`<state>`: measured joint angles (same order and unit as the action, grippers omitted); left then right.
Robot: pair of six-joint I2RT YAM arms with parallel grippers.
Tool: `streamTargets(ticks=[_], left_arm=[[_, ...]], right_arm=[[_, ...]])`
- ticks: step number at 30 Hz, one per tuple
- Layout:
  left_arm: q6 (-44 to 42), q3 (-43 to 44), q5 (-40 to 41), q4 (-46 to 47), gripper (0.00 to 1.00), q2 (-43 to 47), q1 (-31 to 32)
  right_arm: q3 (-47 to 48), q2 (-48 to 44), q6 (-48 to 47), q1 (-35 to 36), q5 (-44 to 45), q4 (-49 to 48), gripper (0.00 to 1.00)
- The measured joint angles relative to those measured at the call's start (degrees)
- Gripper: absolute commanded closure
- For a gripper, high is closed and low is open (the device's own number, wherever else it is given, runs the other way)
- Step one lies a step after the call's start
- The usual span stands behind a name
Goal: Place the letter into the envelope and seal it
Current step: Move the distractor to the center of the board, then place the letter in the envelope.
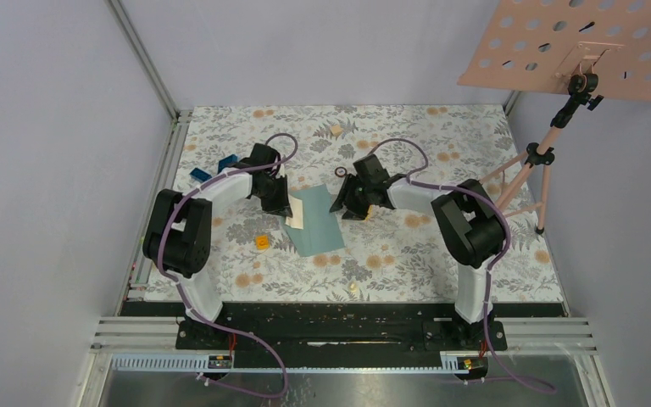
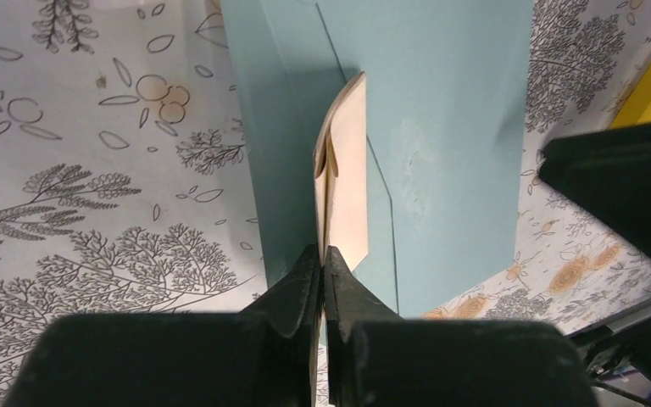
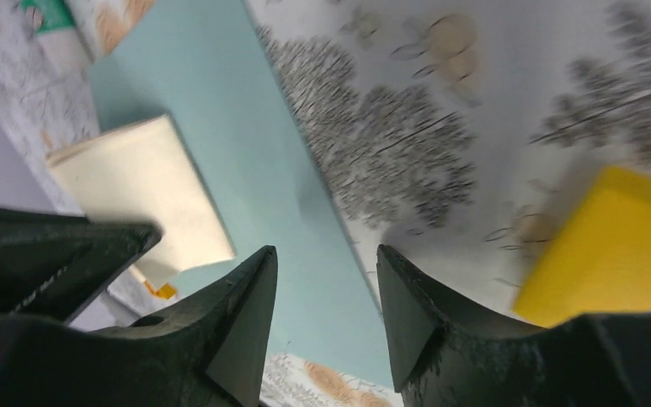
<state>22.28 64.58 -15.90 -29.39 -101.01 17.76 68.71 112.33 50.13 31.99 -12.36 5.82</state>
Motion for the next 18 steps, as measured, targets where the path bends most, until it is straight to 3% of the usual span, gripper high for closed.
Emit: streamTargets(ticks=[10, 18], left_arm=[[3.4, 3.7, -3.9, -6.1, 1.00, -2.1, 0.0], [10.2, -0.3, -4.0, -5.6, 1.00, 3.7, 0.0]], right_arm=[[-5.9, -1.7, 2.9, 3.1, -4.0, -8.0, 0.45], [-9.2, -2.7, 3.8, 3.1, -5.9, -12.2, 0.45]])
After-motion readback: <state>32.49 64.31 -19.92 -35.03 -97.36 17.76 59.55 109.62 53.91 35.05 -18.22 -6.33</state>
